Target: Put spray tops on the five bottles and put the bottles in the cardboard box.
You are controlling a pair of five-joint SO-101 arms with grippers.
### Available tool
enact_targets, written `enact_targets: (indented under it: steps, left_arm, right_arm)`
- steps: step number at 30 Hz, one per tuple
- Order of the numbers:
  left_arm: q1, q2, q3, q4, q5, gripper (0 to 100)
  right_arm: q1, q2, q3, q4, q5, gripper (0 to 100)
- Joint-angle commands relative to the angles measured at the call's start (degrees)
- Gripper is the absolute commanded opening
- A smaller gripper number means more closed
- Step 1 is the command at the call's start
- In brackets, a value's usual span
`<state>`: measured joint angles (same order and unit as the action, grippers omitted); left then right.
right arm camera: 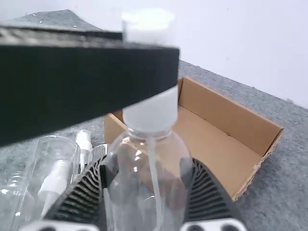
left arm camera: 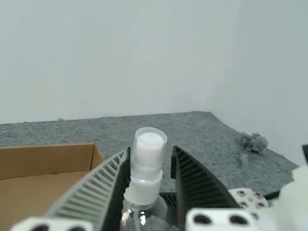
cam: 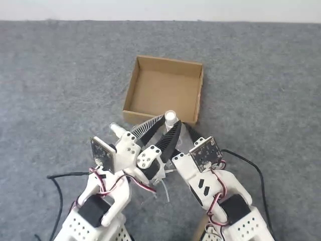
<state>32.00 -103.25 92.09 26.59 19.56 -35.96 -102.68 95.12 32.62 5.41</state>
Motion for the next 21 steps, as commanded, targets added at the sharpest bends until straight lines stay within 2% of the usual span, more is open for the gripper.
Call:
enact_targets:
  steps: [1,5,11,21]
  left_arm:
    - [0.53,-1.05,-3.74,-2.11,-0.62,13]
    - [-0.62,-1.05,-7.34,-2.11,-0.09,13]
    - [-5.1,-1.05,-10.33,-2.02,6.07,13]
    - [-5.8,-1.05,-7.52,-1.85,6.07,13]
  right_arm:
    - [-0.57,-1.36,1.05,0.31,0.97,0.6]
    - [-0.57,-1.36,1.05,0.4,0.97,0.6]
    - [-0.57,-1.36,1.05,0.57,0.97,0.6]
    - [-0.57,-1.36,0.88,0.66,0.97,0.6]
